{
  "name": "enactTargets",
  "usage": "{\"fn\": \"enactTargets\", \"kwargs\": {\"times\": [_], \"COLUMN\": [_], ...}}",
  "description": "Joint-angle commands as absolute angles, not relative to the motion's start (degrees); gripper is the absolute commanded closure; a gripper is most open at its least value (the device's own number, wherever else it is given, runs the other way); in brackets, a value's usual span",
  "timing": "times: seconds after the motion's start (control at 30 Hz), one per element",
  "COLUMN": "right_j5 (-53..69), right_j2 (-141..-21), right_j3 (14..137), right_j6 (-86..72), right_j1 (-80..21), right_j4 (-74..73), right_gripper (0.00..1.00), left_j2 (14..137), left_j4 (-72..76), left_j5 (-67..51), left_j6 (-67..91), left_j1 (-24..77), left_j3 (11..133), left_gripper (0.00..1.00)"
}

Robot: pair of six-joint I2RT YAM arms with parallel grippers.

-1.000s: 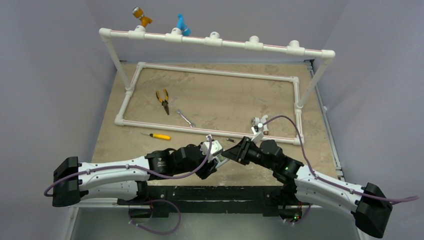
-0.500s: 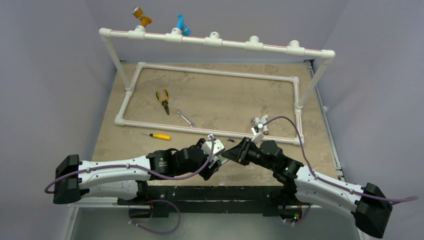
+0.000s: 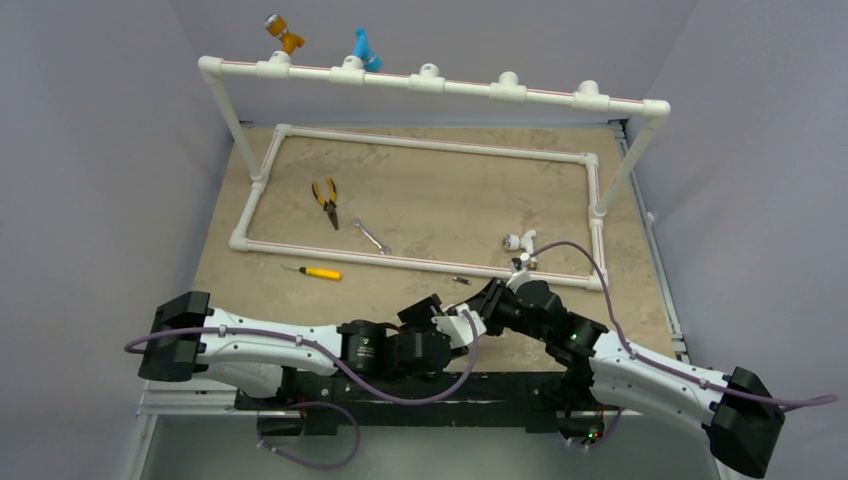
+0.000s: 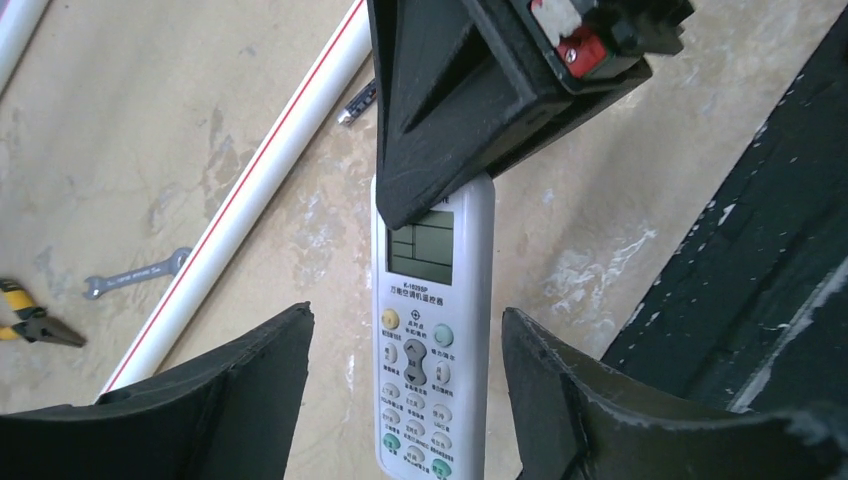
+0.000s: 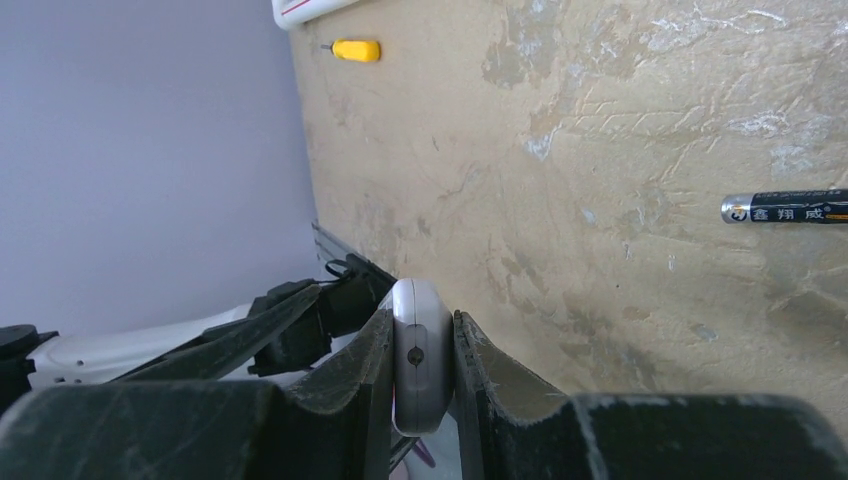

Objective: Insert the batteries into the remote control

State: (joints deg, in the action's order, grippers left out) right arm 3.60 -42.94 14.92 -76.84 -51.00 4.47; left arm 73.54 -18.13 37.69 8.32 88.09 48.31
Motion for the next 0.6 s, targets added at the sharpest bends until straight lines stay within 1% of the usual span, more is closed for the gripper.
{"fn": "enactTargets", "kwargs": {"times": [0.0,0.1,0.23,0.43,0.57], "right_j5": [3.29,3.96,4.97,6.61,6.76], "right_j2": [-41.55,-41.69,-42.47,-43.62,-43.63], "right_j3": [16.52,16.57,16.52,15.34,15.14], "right_j6": [-81.04,-81.66,-81.68,-82.26,-81.64], "right_j1": [-50.33,-50.03,-49.75,-49.40,-49.09], "right_j4": [6.59,6.96,8.05,10.54,10.28], "right_gripper": [1.00,1.00,1.00,1.00,1.00], "left_j2": [75.25,76.99,78.97,82.28,84.61], "left_j4": [-18.99,-18.78,-17.49,-15.79,-15.82], "left_j5": [44.47,44.73,45.40,45.01,45.42], "left_j6": [5.88,5.19,4.04,2.22,2.25], "left_j1": [89.43,89.97,90.00,90.00,90.00], "left_j3": [50.78,51.46,52.51,54.26,54.84], "left_gripper": [0.34,0.37,0.45,0.52,0.67]}}
